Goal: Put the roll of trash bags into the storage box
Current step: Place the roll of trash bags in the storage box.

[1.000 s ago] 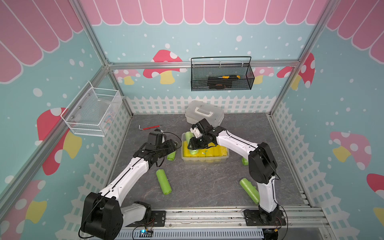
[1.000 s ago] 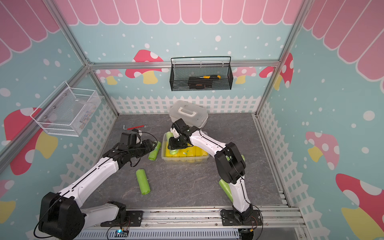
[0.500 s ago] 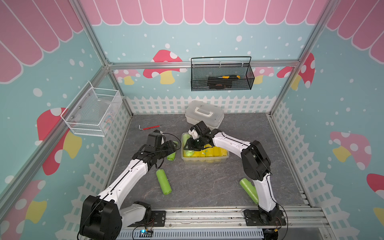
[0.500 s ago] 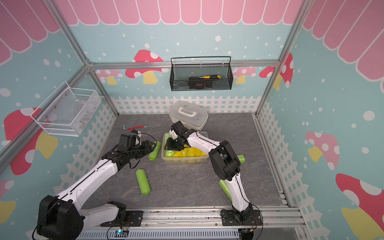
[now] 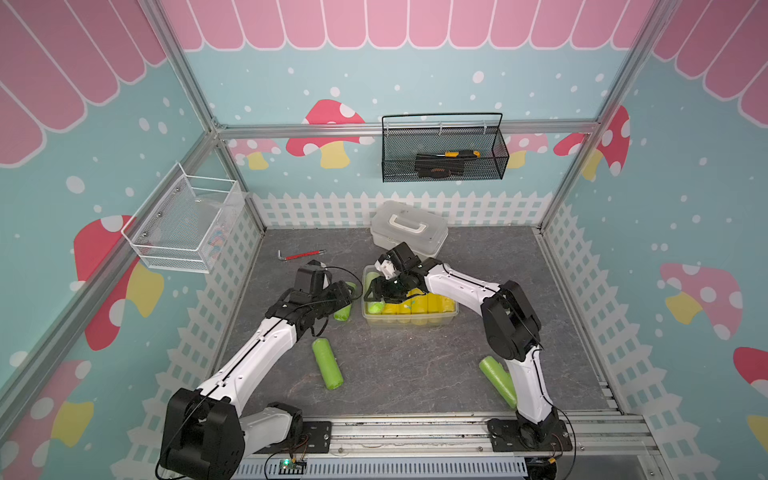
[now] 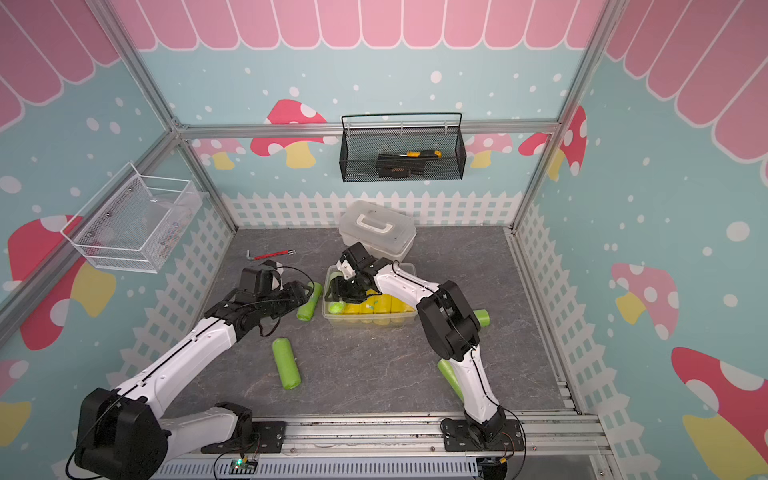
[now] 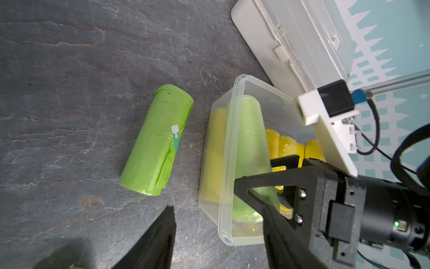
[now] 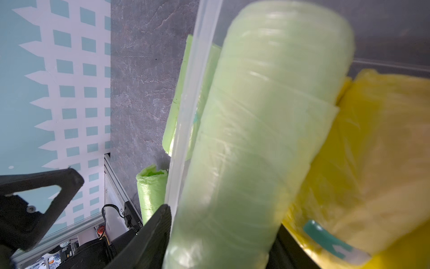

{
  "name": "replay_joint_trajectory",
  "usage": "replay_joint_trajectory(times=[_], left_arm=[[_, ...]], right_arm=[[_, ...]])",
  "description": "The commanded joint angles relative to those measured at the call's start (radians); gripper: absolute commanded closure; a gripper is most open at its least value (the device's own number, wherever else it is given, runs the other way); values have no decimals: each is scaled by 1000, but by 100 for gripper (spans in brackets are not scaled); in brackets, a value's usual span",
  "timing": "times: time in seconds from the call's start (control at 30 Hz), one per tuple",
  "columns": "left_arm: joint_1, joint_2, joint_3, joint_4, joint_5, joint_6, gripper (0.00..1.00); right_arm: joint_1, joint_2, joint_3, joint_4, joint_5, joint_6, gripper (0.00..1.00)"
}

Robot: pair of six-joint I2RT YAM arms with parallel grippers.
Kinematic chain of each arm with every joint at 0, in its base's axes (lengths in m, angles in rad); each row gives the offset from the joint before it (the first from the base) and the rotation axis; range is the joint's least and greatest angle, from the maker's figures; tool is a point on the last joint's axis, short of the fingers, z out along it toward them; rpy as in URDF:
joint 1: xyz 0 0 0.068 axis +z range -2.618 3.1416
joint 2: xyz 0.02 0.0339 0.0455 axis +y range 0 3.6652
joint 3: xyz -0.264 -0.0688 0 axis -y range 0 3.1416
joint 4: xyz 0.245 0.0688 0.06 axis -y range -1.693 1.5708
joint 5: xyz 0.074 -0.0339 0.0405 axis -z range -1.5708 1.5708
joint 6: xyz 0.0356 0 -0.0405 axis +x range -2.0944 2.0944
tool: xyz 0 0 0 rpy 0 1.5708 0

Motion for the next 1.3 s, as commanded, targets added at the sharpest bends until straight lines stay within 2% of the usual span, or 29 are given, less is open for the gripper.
replay_joint_trajectory(times=[0.0, 0.23, 0.57, 0.87, 1.27], left_arm=[[8, 8, -5, 8, 6, -8, 38], [7, 14, -1, 8, 6, -7, 38], [7, 13, -1, 8, 6, -8, 39], [7, 5, -1, 8, 3, -8, 38], [8, 6, -3, 8, 5, -11, 39]], right_arm=[[6, 26, 33, -23, -34, -36, 37], [4, 7, 55, -94, 1, -86, 32], [-3, -20, 90, -181, 67, -135, 31], [-8, -34, 91, -192, 81, -151, 41], [-8, -3, 119, -165, 20, -161, 45]])
